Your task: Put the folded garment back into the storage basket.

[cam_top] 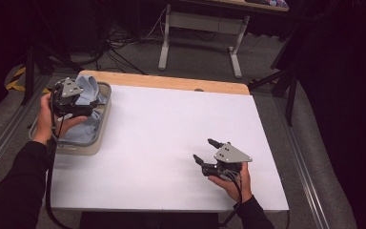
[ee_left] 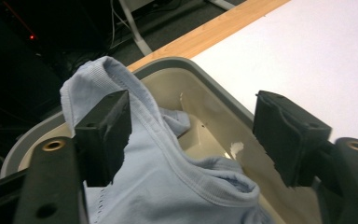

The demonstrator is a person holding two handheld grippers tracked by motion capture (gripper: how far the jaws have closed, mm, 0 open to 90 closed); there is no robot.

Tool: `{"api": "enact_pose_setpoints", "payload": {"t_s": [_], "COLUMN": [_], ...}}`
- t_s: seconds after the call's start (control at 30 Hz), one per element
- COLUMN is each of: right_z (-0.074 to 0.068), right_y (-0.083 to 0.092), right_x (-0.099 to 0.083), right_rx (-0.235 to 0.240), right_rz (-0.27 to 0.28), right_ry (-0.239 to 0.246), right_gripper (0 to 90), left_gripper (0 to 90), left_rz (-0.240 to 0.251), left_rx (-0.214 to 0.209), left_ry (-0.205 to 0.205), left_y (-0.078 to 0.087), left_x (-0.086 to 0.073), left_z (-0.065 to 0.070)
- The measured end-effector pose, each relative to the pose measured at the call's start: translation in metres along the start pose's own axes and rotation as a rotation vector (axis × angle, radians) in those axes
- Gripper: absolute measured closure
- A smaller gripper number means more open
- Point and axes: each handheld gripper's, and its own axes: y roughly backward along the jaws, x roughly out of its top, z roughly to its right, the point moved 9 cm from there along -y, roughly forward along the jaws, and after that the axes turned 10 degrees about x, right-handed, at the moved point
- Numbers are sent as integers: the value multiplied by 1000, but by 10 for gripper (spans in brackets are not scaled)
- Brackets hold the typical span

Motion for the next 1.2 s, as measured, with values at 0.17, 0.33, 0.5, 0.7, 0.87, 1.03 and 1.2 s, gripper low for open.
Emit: {"api": "enact_pose_setpoints", "payload": {"t_s": [0.17, 0.33, 0.5, 0.7, 0.87, 1.03, 1.2], "right_z": [0, 2, 3, 5, 6, 5, 5], "right_y": [0, 1, 0, 0, 0, 0, -1], "right_x": [1, 1, 0, 0, 0, 0, -1], "right_rx": [-8, -17, -22, -40, -38, -37, -45], "right_rz": [6, 15, 11, 18, 19, 18, 8], "right_ry": [5, -1, -9, -21, -25, -29, -19], "right_gripper": [248, 227, 175, 140, 127, 118, 129], "left_gripper": [217, 171, 121, 84, 77, 63, 59], "left_rz": [7, 8, 26, 47, 60, 88, 106], "left_rx": [-8, -19, -25, -27, -37, -67, -93], "left_ry": [-1, -18, -19, -27, -35, -47, -35], "left_y": [0, 0, 1, 3, 6, 11, 14], "left_x": [0, 0, 3, 7, 9, 13, 13], "left_z": [3, 8, 11, 19, 24, 34, 40]}}
